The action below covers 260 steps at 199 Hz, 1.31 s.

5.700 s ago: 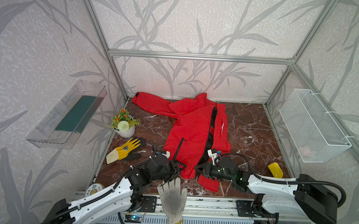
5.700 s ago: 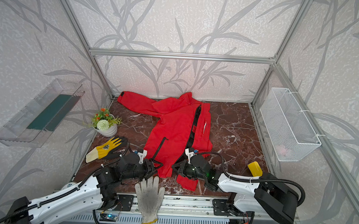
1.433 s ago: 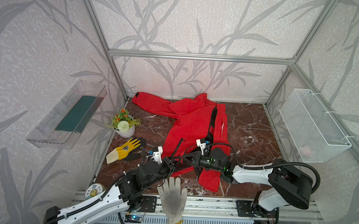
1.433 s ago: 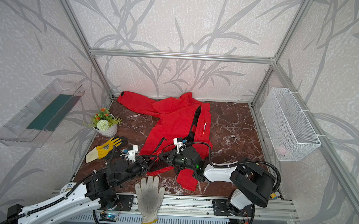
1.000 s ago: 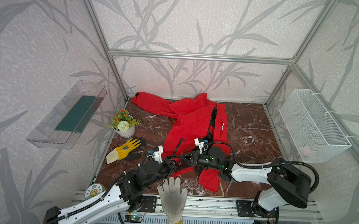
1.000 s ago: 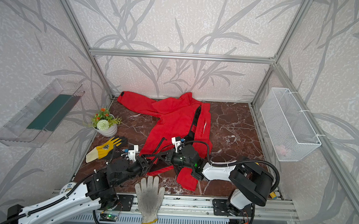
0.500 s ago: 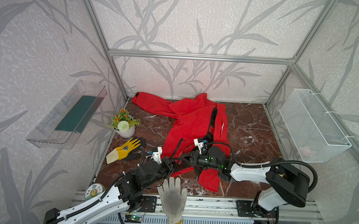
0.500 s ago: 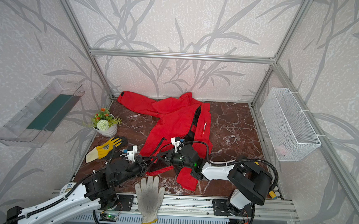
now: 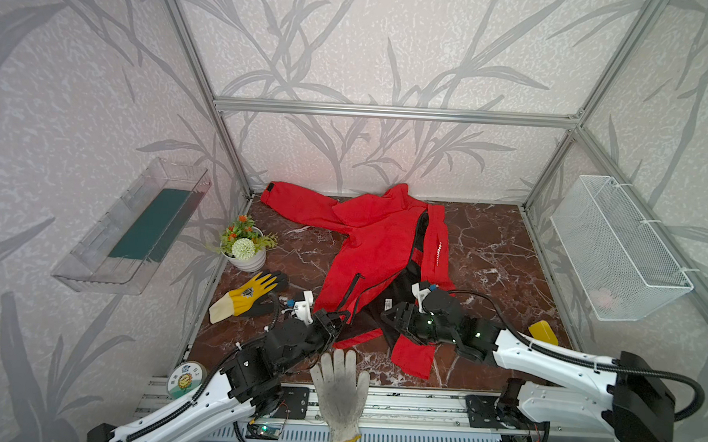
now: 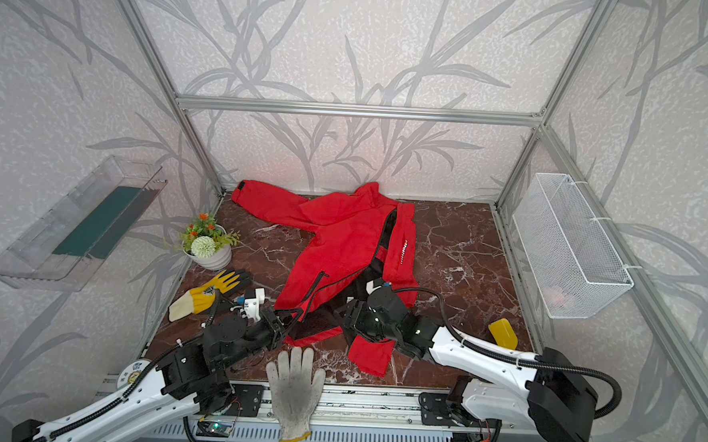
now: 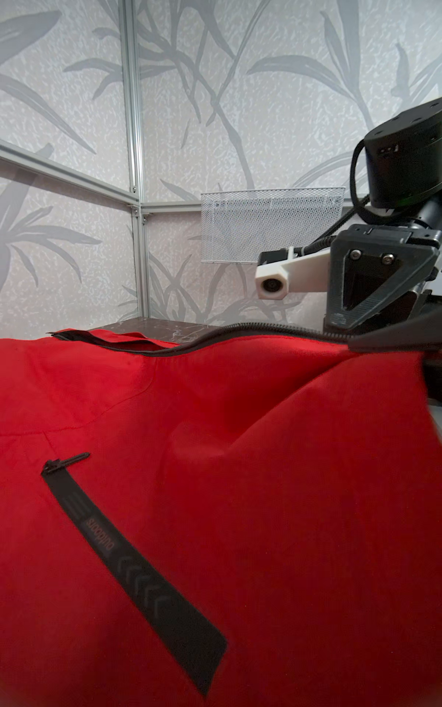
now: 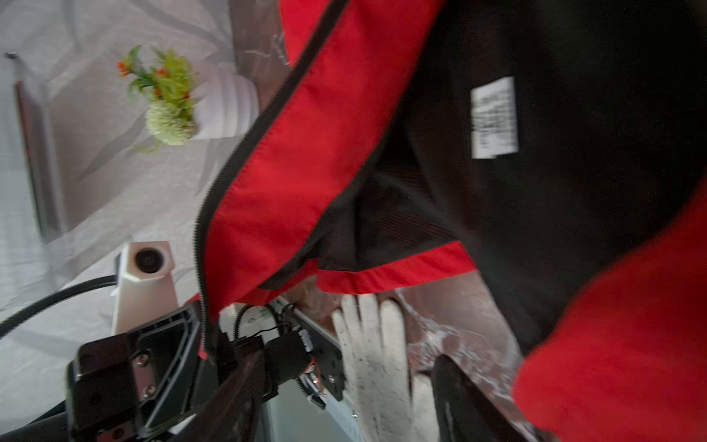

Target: Zip up the jacket

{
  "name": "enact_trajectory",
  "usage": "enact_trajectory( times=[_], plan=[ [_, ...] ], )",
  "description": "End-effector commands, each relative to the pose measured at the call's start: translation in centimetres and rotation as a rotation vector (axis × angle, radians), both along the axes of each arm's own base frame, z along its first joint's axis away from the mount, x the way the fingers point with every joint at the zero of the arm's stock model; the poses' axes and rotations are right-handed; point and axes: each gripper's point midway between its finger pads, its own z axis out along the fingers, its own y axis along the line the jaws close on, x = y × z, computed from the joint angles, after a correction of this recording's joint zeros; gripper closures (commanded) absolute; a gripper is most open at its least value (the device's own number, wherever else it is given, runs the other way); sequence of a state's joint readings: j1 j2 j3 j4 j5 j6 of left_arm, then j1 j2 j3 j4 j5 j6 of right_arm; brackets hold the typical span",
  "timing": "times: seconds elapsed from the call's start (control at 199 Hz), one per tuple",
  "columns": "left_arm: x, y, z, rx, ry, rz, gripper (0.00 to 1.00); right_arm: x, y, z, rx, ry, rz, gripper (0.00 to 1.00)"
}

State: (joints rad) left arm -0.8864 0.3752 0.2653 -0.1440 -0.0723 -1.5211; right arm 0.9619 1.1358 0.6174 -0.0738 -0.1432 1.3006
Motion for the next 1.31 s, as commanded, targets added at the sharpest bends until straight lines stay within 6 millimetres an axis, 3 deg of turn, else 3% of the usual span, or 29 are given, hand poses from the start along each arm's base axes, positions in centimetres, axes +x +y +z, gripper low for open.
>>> enact_trajectory(
  times=[0.0, 0.085, 0.146, 0.307, 0.437, 0.528, 0.784, 1.0, 1.302],
  plan=[
    [0.4, 0.3, -1.0, 0.026, 0.019, 0.010, 1.00, -1.9, -7.2, -3.2, -0.394, 0.100, -0.054, 0.28],
    [0.8, 0.0, -1.1, 0.075, 0.021, -0.009, 1.00, -2.7, -9.9, -3.2, -0.578, 0.150, -0.047, 0.23],
    [1.2, -0.1, -1.2, 0.113, 0.026, -0.025, 1.00, -3.1, -10.2, -3.1, -0.649, 0.168, 0.005, 0.20],
    [2.7, -0.3, -1.4, 0.055, 0.033, -0.017, 1.00, -3.8, -8.6, -3.7, -0.699, 0.225, 0.062, 0.16],
    [3.0, 0.1, -1.9, 0.071, 0.049, -0.028, 1.00, -4.7, -8.3, -5.0, -0.717, 0.331, -0.019, 0.14],
    [3.0, 0.2, -2.2, 0.073, 0.051, -0.031, 1.00, -5.9, -6.7, -5.7, -0.672, 0.378, -0.017, 0.14],
    [2.9, 0.5, -2.5, 0.058, 0.053, -0.031, 1.00, -7.3, -2.1, -6.3, -0.541, 0.422, -0.022, 0.09],
    [2.8, 0.3, -2.5, 0.017, 0.058, -0.034, 1.00, -7.7, -1.5, -8.0, -0.635, 0.495, -0.027, 0.02],
    [2.5, 0.9, -3.0, 0.014, 0.058, -0.009, 1.00, -7.4, -1.6, -9.7, -0.683, 0.510, -0.065, 0.03]
  ],
)
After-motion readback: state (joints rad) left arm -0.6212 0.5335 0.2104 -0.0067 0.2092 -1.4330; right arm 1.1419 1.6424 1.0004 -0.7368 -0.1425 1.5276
